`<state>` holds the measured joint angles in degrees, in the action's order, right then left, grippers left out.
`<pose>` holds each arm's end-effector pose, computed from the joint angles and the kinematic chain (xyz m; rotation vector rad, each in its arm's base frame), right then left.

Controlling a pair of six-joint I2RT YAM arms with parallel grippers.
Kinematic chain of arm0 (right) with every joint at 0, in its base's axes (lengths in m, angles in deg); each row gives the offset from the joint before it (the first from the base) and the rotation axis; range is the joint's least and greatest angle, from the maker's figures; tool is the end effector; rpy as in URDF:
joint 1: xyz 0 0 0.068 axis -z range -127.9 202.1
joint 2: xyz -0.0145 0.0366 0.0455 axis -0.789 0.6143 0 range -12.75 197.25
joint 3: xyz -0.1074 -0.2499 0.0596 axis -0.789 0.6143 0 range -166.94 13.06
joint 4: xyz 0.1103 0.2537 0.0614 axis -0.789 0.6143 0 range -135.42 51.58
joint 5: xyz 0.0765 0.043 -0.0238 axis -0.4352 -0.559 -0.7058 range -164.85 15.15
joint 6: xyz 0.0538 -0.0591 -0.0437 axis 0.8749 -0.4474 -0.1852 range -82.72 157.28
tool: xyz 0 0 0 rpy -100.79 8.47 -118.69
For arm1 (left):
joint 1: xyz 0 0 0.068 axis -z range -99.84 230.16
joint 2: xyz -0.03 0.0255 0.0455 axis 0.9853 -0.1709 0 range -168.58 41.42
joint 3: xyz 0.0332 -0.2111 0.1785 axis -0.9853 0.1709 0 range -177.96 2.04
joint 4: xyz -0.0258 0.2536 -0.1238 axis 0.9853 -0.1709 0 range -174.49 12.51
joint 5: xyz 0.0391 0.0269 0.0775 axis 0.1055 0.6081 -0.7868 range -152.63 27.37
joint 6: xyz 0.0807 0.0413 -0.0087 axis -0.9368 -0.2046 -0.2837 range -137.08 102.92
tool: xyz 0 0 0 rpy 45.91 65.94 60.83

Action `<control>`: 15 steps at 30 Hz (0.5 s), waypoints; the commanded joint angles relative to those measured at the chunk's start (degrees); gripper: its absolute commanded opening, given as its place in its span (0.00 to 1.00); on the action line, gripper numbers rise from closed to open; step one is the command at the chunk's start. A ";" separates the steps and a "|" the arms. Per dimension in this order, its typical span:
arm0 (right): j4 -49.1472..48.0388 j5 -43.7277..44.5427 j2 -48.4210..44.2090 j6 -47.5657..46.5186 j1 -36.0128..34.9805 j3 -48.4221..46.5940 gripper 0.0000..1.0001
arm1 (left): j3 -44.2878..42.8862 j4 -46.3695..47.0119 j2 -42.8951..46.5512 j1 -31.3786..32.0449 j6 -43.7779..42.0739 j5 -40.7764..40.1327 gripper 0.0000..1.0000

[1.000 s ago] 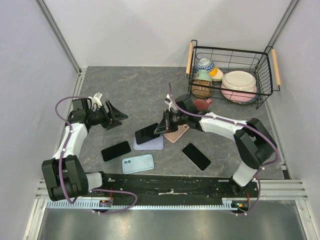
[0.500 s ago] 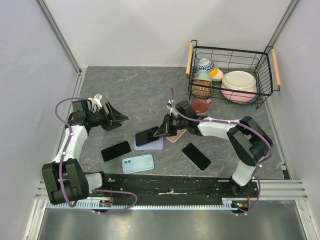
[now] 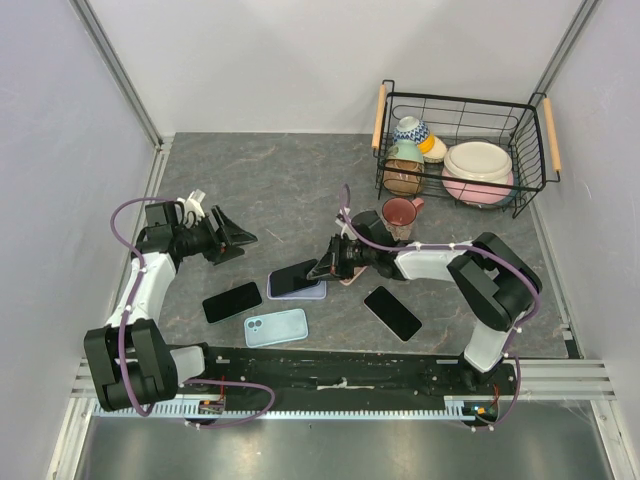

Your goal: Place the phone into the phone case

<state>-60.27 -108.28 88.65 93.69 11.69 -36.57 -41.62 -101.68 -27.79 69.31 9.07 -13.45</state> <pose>0.2755 0.2936 0.1191 -0.0239 2.5736 1.4580 0.2812 -0.0090 0.2071 -0.3662 2.3185 -1.1628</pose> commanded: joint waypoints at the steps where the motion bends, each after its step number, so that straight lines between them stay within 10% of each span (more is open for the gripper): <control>1: -6.06 1.53 1.34 2.48 -0.47 1.28 0.00 | 0.42 0.37 2.06 -0.05 -1.45 1.08 0.75; 15: -7.02 3.63 5.47 6.52 -0.47 6.91 0.00 | 2.09 0.54 5.04 0.04 -0.75 -1.37 0.74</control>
<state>-67.63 -107.91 91.36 98.04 11.91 -32.55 -39.91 -101.70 -25.36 69.31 9.05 -14.19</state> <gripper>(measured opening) 0.047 0.743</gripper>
